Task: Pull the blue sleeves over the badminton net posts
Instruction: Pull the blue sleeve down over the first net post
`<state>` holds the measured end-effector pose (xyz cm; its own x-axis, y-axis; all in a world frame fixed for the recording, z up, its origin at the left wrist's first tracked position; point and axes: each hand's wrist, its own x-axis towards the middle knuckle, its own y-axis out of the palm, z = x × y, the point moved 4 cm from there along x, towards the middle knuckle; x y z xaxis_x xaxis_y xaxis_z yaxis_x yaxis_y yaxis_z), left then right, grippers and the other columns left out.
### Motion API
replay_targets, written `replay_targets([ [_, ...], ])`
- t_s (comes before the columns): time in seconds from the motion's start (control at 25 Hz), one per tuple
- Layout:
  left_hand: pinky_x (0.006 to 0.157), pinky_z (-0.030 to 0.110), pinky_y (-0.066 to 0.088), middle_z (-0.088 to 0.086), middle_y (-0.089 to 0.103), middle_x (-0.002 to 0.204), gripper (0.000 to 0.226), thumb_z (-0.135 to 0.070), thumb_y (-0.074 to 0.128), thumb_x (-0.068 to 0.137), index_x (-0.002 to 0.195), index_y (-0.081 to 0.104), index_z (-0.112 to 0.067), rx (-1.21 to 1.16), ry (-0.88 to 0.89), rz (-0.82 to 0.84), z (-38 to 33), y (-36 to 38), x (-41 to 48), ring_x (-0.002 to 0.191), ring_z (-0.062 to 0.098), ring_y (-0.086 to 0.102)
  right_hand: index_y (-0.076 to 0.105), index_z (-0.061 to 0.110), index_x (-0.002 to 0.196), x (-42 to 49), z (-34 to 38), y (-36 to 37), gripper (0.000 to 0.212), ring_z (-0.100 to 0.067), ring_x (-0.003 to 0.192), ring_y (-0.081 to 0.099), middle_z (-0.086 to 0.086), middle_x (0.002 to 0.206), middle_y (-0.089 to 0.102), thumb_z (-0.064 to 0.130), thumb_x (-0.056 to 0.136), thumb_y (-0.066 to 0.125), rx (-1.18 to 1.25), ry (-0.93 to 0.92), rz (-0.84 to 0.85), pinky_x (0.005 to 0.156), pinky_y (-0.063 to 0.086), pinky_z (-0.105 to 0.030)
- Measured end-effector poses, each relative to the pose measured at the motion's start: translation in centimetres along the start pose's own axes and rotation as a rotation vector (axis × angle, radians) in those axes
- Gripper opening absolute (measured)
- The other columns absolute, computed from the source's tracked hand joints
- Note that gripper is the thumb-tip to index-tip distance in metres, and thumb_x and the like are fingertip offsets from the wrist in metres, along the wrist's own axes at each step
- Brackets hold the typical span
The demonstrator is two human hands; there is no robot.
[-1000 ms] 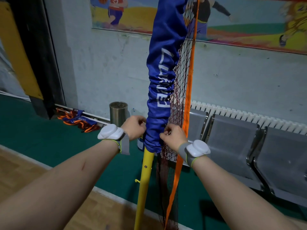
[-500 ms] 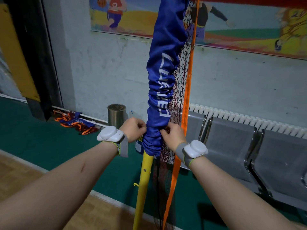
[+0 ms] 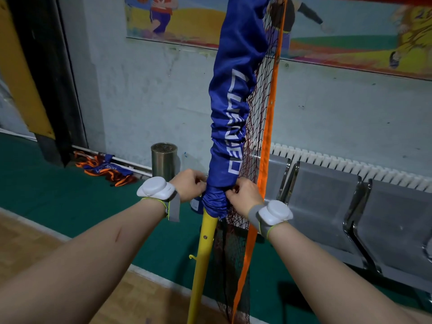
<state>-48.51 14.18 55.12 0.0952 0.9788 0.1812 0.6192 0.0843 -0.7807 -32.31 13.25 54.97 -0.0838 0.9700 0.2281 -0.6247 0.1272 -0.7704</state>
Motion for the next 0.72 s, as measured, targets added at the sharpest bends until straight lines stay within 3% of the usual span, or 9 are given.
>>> replay_targets([
  [0.08, 0.077, 0.024, 0.043, 0.005, 0.063, 0.083, 0.029, -0.011, 0.051, 0.083, 0.109, 0.065, -0.01, -0.123, -0.018, -0.074, -0.4, -0.8, 0.0, 0.078, 0.02, 0.057, 0.057, 0.003, 0.096, -0.2, 0.4, -0.5, 0.023, -0.032, 0.092, 0.057, -0.014, 0.099, 0.061, 0.021, 0.081, 0.056, 0.067, -0.009, -0.052, 0.081, 0.05, -0.041],
  [0.24, 0.068, 0.022, 0.039, -0.004, 0.057, 0.069, 0.02, -0.012, 0.055, 0.082, 0.096, 0.069, -0.012, -0.239, 0.043, -0.148, -1.9, -2.1, -0.3, 0.056, 0.01, 0.048, 0.057, 0.005, 0.1, -0.8, 1.1, -1.2, 0.026, -0.027, 0.087, 0.055, -0.011, 0.099, 0.059, 0.024, 0.083, 0.058, 0.156, -0.068, -0.173, 0.076, 0.046, -0.037],
  [0.36, 0.066, 0.02, 0.038, 0.002, 0.06, 0.075, 0.017, -0.01, 0.056, 0.084, 0.09, 0.071, -0.006, -0.203, 0.078, -0.165, -2.1, -2.2, -0.8, 0.062, 0.015, 0.049, 0.059, 0.0, 0.092, -0.8, 1.2, -1.1, 0.02, -0.027, 0.081, 0.052, -0.016, 0.093, 0.059, 0.018, 0.087, 0.055, 0.123, -0.081, -0.193, 0.068, 0.038, -0.031],
  [0.48, 0.065, 0.021, 0.036, 0.006, 0.06, 0.075, 0.017, -0.009, 0.056, 0.085, 0.085, 0.07, 0.0, -0.118, 0.089, -0.14, -1.7, -1.9, -0.6, 0.071, 0.018, 0.051, 0.061, -0.003, 0.094, -0.4, 0.9, -0.7, 0.02, -0.032, 0.088, 0.057, -0.02, 0.096, 0.063, 0.014, 0.088, 0.053, 0.086, -0.056, -0.162, 0.075, 0.043, -0.034],
  [0.72, 0.066, 0.033, 0.045, 0.025, 0.063, 0.081, 0.022, -0.013, 0.053, 0.085, 0.076, 0.066, 0.003, 0.058, 0.085, -0.016, -0.1, -0.2, -0.6, 0.067, 0.023, 0.049, 0.064, -0.001, 0.095, -0.8, -0.3, 0.8, 0.022, -0.034, 0.099, 0.056, -0.018, 0.106, 0.061, 0.016, 0.088, 0.053, 0.0, -0.004, -0.082, 0.086, 0.047, -0.04],
])
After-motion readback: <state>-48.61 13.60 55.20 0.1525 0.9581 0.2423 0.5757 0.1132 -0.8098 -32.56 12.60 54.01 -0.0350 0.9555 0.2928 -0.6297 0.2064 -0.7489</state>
